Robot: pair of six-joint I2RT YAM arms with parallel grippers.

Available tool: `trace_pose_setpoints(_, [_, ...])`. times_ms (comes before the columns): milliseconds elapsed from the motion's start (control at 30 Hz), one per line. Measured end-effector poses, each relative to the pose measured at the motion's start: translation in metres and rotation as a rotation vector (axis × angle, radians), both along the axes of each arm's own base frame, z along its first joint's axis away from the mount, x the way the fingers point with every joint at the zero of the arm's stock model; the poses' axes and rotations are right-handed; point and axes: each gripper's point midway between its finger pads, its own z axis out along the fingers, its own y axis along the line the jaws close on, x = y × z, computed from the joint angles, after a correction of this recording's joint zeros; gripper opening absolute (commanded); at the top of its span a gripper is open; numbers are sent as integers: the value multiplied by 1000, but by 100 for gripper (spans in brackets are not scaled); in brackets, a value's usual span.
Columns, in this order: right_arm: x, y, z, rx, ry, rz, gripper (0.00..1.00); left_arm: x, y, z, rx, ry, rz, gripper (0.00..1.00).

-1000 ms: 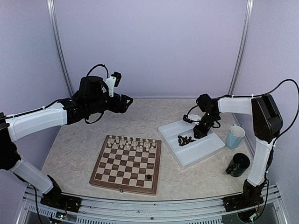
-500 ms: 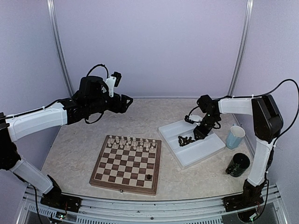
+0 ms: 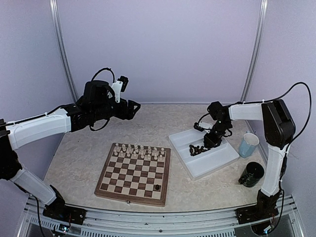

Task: Set up the chess pieces on the board
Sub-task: Pick up the chess pile from the storage box, then pick up the pawn from the chess pile.

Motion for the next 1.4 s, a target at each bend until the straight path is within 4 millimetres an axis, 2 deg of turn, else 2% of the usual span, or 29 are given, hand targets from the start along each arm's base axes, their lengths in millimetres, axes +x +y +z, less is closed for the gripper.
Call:
trace_pose_setpoints(167, [-12, 6, 9, 57, 1, 31, 6, -2, -3, -1, -5, 6, -19, 80])
trace_pose_setpoints(333, [-31, 18, 45, 176, -80, 113, 2, -6, -22, -11, -51, 53, -101, 76])
trace_pose_setpoints(433, [-39, 24, 58, 230, -130, 167, 2, -8, -44, -19, -87, 105, -167, 73])
trace_pose_setpoints(567, [-48, 32, 59, 295, -173, 231, 2, -15, -81, -23, -148, 174, -260, 69])
trace_pose_setpoints(700, [-53, 39, 60, 346, -207, 285, 3, -22, -127, -27, -214, 248, -339, 65])
trace_pose_setpoints(867, [-52, 46, 78, 389, -290, 343, 3, -24, -179, -45, -315, 381, -400, 56])
trace_pose_setpoints(1000, [-51, 50, 91, 417, -339, 374, 4, -17, -207, -79, -356, 503, -412, 56])
trace_pose_setpoints(1167, [-55, 52, 92, 433, -347, 392, 5, -9, -233, -115, -373, 604, -413, 54])
trace_pose_setpoints(1267, [-56, 54, 95, 444, -351, 401, 5, -14, -242, -126, -375, 648, -419, 50])
trace_pose_setpoints(1400, [-57, 55, 97, 455, -354, 409, 6, -19, -258, -126, -392, 669, -447, 45])
